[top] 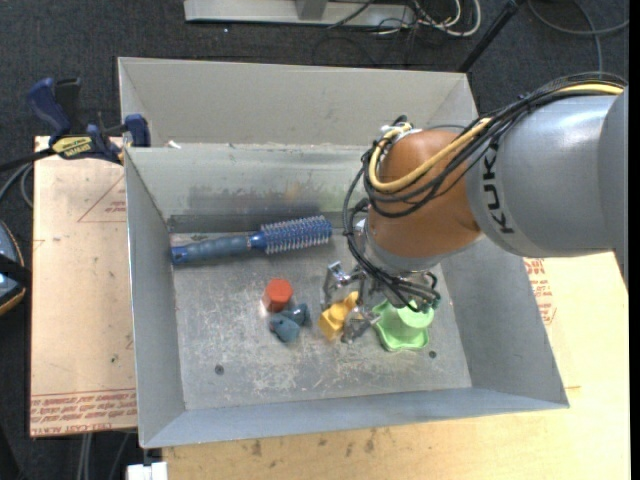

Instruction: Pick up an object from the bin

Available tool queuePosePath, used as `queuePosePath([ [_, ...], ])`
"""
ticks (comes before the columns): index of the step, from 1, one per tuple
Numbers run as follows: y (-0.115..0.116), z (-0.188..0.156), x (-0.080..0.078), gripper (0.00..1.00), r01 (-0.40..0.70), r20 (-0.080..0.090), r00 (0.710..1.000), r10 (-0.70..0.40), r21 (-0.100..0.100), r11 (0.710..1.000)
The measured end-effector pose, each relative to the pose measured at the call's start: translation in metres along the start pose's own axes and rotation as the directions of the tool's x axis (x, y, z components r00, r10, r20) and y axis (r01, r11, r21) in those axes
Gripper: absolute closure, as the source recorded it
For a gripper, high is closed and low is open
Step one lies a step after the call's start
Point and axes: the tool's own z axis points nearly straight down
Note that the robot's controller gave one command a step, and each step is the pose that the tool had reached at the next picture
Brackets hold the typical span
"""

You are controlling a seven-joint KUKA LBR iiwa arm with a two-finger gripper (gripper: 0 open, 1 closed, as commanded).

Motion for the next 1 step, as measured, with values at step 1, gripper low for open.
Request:
queuePosePath([
  [1,-0.0003,-0.0626,-0.0026,1.0,-0.002,0.002,1.0,0.002,0.001,1.0],
])
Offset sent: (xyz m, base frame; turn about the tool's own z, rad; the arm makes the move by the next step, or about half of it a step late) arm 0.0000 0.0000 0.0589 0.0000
